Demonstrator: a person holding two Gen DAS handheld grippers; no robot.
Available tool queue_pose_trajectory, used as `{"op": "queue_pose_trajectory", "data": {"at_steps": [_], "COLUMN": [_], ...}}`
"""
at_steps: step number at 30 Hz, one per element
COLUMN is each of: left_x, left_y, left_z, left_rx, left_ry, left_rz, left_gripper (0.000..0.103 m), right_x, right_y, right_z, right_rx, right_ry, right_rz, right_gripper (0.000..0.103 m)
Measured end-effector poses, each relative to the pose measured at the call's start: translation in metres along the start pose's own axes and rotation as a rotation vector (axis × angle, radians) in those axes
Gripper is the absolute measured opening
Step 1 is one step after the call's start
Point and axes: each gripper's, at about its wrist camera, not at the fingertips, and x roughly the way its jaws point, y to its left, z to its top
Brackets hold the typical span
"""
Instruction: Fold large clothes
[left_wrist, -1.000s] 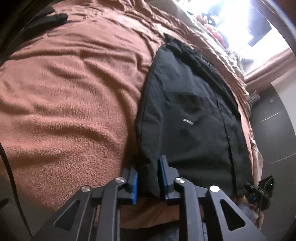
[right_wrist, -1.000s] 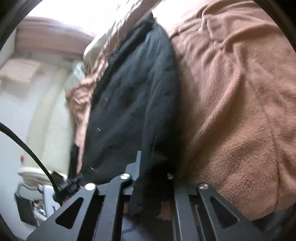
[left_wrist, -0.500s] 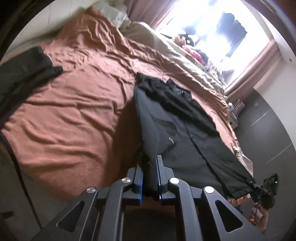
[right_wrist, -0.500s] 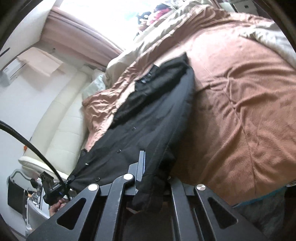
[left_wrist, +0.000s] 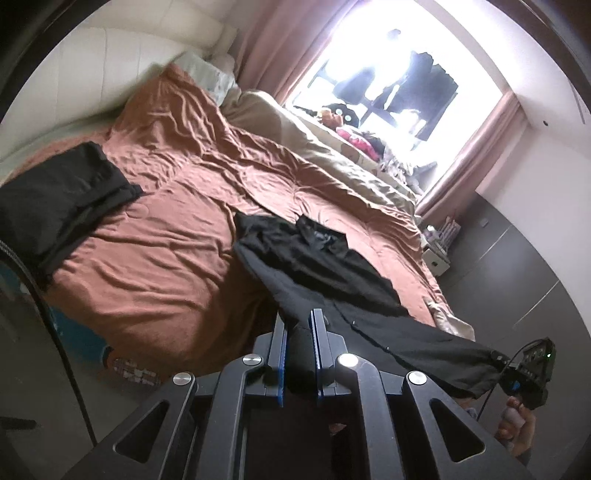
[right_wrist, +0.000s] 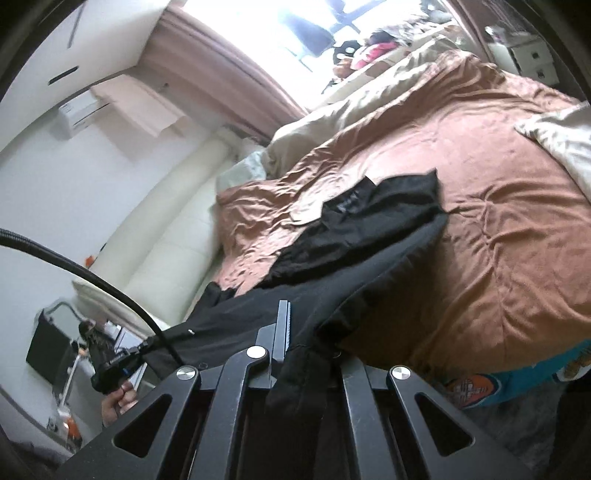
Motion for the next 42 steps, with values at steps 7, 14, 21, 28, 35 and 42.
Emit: {"op": "queue_pose_trajectory", "data": {"at_steps": [7,14,21,28,35,42], "left_x": [-0.016,0.001,0.026,0.072,0.137,0.205], "left_y": [-0.007,-0.006,-0.015,-0.03,-0.026,-0.016], "left_z": [-0.004,0.021,0.066,0.125,0.173,0.204], "left_rx": [0.012,-0.002,0.048,0.139,0.157,0.182], "left_ry": [0.0,-0.049,-0.091,-0.127,-0.109,-0.079], "left_rz": [0.035,0.02,0.021,0.046,0.056,0.086], "left_gripper": [0.011,0.011,0.011,0.012,0.012,0.012], "right_x": [0.004,0.017,0.047,0.096,0.147,0.2], "right_y": [-0.002,0.013,0.021,0.028,0.022,0.013], "right_z": [0.002,0.033,0.069,0.116,0.141,0.162], "right_rx": [-0.031,-0.079,-0.125,-0.207,-0.246,-0.258], "right_ry": [0.0,-0.048,-0.099,-0.13,-0.134,-0.119], "right_rz": [-0.026,-0.058,-0.082,-0.145,-0.19,-0.243], "right_gripper": [0.0,0.0,0.0,0.0,0.0,0.0]}}
